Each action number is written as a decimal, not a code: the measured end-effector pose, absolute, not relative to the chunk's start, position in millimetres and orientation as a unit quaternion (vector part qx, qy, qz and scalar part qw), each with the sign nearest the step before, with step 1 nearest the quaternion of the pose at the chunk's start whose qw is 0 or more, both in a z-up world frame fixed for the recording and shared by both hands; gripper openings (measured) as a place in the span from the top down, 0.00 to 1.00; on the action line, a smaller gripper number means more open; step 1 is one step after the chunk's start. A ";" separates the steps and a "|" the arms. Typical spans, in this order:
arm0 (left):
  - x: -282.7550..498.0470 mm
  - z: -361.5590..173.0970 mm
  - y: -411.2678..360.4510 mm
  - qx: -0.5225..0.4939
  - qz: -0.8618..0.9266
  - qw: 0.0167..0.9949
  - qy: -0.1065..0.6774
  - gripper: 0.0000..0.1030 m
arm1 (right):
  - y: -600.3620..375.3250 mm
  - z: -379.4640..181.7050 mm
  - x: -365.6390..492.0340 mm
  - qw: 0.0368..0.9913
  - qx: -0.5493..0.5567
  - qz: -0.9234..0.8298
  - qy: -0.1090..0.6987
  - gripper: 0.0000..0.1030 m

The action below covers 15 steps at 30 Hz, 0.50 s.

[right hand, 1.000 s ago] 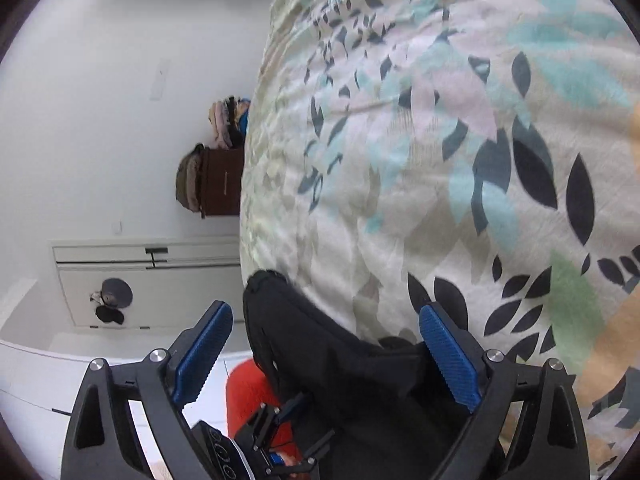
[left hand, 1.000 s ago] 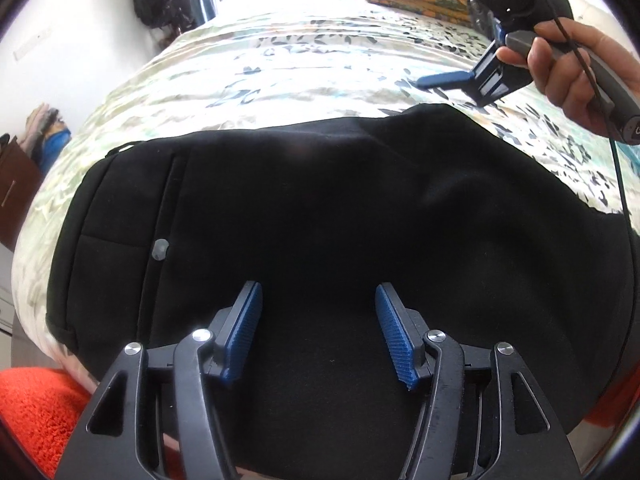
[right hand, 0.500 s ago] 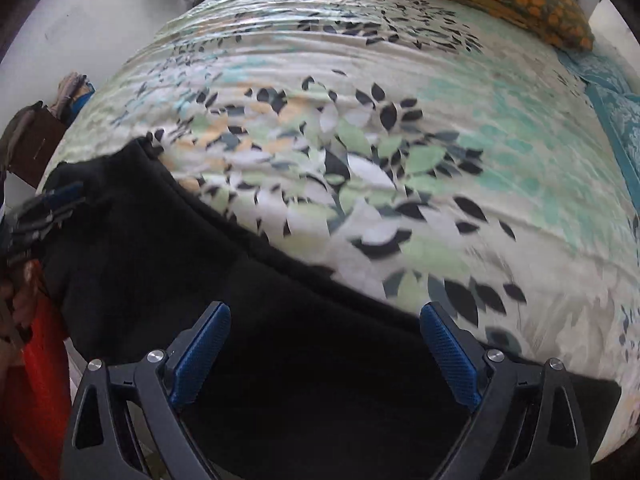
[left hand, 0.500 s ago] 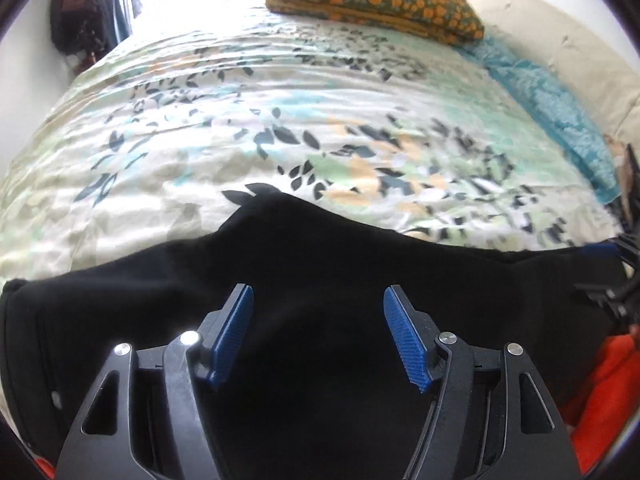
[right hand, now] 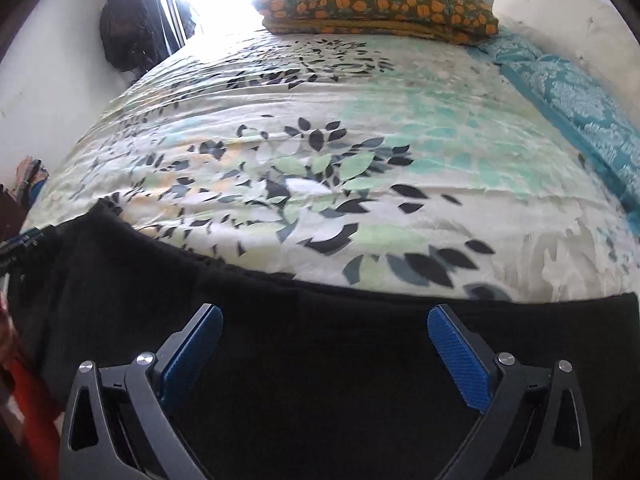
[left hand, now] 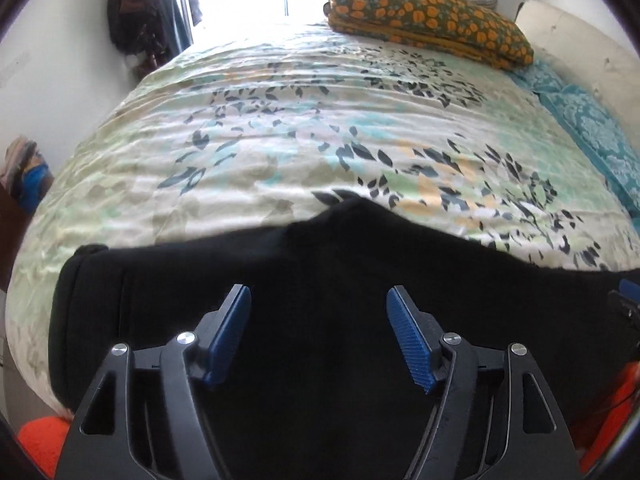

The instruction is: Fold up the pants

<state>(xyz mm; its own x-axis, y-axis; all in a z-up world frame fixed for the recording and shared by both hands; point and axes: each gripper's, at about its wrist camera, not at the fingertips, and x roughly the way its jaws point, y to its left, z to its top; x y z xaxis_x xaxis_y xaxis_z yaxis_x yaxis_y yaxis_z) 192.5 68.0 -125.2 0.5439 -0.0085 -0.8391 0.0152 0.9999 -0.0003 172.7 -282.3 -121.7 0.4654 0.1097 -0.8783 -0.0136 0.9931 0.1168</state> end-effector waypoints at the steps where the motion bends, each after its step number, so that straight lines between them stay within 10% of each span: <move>1: 180.1 -131.0 71.2 0.004 -0.009 0.870 0.492 0.29 | -282.1 -120.6 164.0 0.848 0.078 0.054 0.522 0.01; 15: 137.4 -131.9 117.9 -0.023 0.056 0.877 0.476 0.22 | -241.5 -136.6 105.9 0.836 0.031 0.026 0.548 0.01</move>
<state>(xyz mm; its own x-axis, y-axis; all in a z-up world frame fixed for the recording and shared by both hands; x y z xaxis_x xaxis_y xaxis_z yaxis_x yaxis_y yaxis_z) 137.4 117.9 -131.9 0.5404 0.0768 -0.8379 -0.1202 0.9927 0.0134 105.9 -241.5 -136.6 0.3989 0.0774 -0.9137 -0.0095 0.9967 0.0803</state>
